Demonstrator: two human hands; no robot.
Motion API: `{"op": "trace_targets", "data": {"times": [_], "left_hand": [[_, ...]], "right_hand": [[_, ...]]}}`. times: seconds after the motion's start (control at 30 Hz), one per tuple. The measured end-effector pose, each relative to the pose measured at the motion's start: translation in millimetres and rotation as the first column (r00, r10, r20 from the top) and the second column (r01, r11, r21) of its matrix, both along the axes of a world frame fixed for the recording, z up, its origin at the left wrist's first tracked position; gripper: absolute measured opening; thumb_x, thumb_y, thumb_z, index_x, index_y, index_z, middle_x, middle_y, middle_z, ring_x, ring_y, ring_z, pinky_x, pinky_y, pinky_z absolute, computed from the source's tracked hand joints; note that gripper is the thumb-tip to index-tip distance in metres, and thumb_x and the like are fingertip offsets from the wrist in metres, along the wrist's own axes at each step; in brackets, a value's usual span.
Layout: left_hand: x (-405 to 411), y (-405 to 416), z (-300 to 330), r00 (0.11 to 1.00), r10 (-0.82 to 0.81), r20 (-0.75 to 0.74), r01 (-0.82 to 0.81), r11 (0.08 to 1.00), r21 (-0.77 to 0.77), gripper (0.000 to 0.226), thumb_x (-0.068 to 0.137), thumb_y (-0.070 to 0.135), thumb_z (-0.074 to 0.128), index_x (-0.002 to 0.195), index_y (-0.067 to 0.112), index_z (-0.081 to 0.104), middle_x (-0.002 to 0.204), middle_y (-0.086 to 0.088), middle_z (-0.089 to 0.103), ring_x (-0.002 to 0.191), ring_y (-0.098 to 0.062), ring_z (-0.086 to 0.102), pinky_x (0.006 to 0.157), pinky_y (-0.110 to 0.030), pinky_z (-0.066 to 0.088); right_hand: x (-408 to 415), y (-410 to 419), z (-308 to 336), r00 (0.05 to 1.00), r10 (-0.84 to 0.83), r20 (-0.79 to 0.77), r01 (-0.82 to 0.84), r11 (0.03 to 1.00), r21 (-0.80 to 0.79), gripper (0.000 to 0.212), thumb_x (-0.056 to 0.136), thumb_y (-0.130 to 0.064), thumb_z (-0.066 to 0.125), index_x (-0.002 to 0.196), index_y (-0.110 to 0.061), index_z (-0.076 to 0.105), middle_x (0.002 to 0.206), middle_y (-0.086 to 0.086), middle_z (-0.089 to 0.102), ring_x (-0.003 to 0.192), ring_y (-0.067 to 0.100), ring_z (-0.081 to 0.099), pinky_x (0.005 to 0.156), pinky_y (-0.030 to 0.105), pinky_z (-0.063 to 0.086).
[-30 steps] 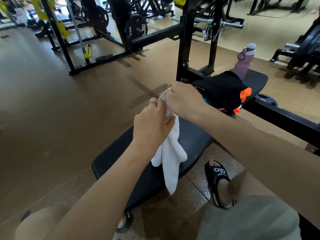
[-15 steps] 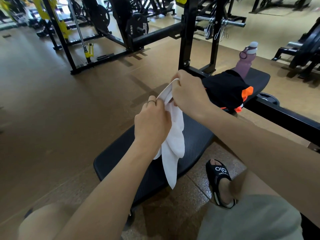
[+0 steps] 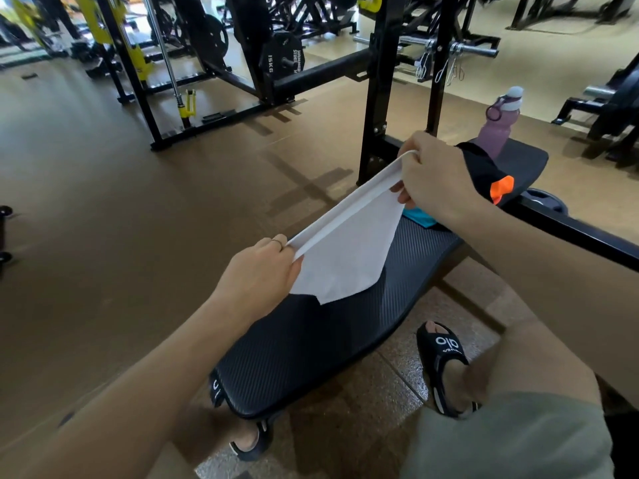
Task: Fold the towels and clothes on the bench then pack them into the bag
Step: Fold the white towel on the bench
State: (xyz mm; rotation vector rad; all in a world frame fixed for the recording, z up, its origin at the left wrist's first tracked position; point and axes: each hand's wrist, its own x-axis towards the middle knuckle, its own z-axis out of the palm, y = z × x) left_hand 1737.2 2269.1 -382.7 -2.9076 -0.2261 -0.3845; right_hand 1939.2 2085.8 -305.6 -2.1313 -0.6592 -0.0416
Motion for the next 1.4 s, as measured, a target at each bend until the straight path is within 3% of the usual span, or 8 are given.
{"op": "trace_targets", "data": {"times": [0.2, 0.33, 0.47, 0.7, 1.03, 1.2, 1.33, 1.4], "left_hand": [[-20, 31, 18, 0.996, -0.068, 0.058, 0.073, 0.994, -0.083, 0.040, 0.103, 0.040, 0.038, 0.109, 0.020, 0.071, 0.092, 0.005, 0.059, 0.080, -0.020, 0.061, 0.051, -0.032, 0.048], [-26, 38, 27, 0.995, -0.082, 0.049, 0.083, 0.996, -0.012, 0.050, 0.102, 0.044, 0.031, 0.098, 0.016, 0.073, 0.083, 0.004, 0.058, 0.077, -0.020, 0.058, 0.051, -0.037, 0.051], [-32, 44, 29, 0.992, -0.123, 0.035, 0.124, 0.992, -0.001, 0.052, 0.105, 0.043, 0.027, 0.089, 0.013, 0.067, 0.081, 0.005, 0.051, 0.075, -0.019, 0.054, 0.053, -0.035, 0.048], [-36, 43, 32, 0.979, -0.063, 0.195, 0.141, 0.898, -0.416, 0.015, 0.104, 0.024, 0.047, 0.089, 0.023, 0.047, 0.092, 0.011, 0.046, 0.077, -0.017, 0.050, 0.067, -0.035, 0.044], [-26, 31, 39, 0.942, 0.081, 0.325, 0.124, 0.817, -0.564, 0.010, 0.098, 0.013, 0.058, 0.089, 0.016, 0.054, 0.099, 0.011, 0.069, 0.085, -0.013, 0.062, 0.073, -0.028, 0.049], [-22, 16, 51, 0.937, 0.114, 0.329, 0.147, 0.727, -0.670, 0.012, 0.099, 0.015, 0.059, 0.095, 0.020, 0.049, 0.081, -0.006, 0.066, 0.077, -0.030, 0.063, 0.074, -0.047, 0.052], [-18, 1, 62, 0.934, 0.159, 0.320, 0.159, 0.614, -0.773, 0.011, 0.097, 0.018, 0.064, 0.100, 0.021, 0.055, 0.087, 0.005, 0.070, 0.085, -0.017, 0.066, 0.078, -0.031, 0.053], [-12, -8, 66, 0.941, 0.143, 0.306, 0.173, 0.574, -0.801, 0.009, 0.094, 0.018, 0.069, 0.098, 0.022, 0.061, 0.088, 0.006, 0.071, 0.086, -0.013, 0.067, 0.080, -0.030, 0.054]], "right_hand": [[14, -19, -7, 0.985, 0.011, -0.174, -0.051, 0.973, -0.226, 0.021, 0.098, -0.005, 0.041, 0.108, -0.012, 0.057, 0.094, 0.004, 0.060, 0.059, 0.016, 0.073, 0.051, 0.025, 0.060], [16, -20, -10, 0.989, 0.025, -0.146, -0.054, 0.978, -0.202, 0.019, 0.096, 0.000, 0.046, 0.103, -0.011, 0.060, 0.093, 0.009, 0.068, 0.063, 0.014, 0.073, 0.051, 0.019, 0.057], [20, -20, -12, 0.974, 0.007, -0.226, -0.028, 0.995, -0.091, 0.014, 0.096, -0.004, 0.055, 0.101, -0.013, 0.064, 0.097, 0.005, 0.066, 0.075, 0.015, 0.074, 0.070, 0.027, 0.062], [24, -25, -23, 0.876, -0.019, -0.483, 0.069, 0.994, 0.085, 0.008, 0.093, -0.007, 0.064, 0.098, -0.010, 0.068, 0.103, 0.007, 0.066, 0.087, 0.019, 0.073, 0.083, 0.034, 0.062], [28, -38, -31, 0.915, -0.141, -0.378, 0.147, 0.989, -0.015, 0.012, 0.099, -0.009, 0.051, 0.109, -0.008, 0.058, 0.092, 0.013, 0.070, 0.065, 0.022, 0.075, 0.067, 0.036, 0.064], [31, -38, -36, 0.911, -0.160, -0.380, 0.147, 0.987, -0.063, 0.020, 0.101, -0.006, 0.045, 0.105, -0.013, 0.064, 0.109, 0.011, 0.064, 0.077, 0.023, 0.075, 0.078, 0.038, 0.063], [27, -46, -39, 0.966, -0.127, -0.224, 0.023, 0.910, -0.414, 0.016, 0.095, -0.016, 0.057, 0.110, -0.016, 0.061, 0.115, 0.010, 0.063, 0.096, 0.025, 0.066, 0.084, 0.040, 0.057], [11, -41, -38, 0.997, 0.012, -0.072, -0.042, 0.901, -0.432, 0.034, 0.089, -0.018, 0.064, 0.121, -0.018, 0.058, 0.123, 0.005, 0.060, 0.112, 0.024, 0.058, 0.093, 0.038, 0.050]]}}
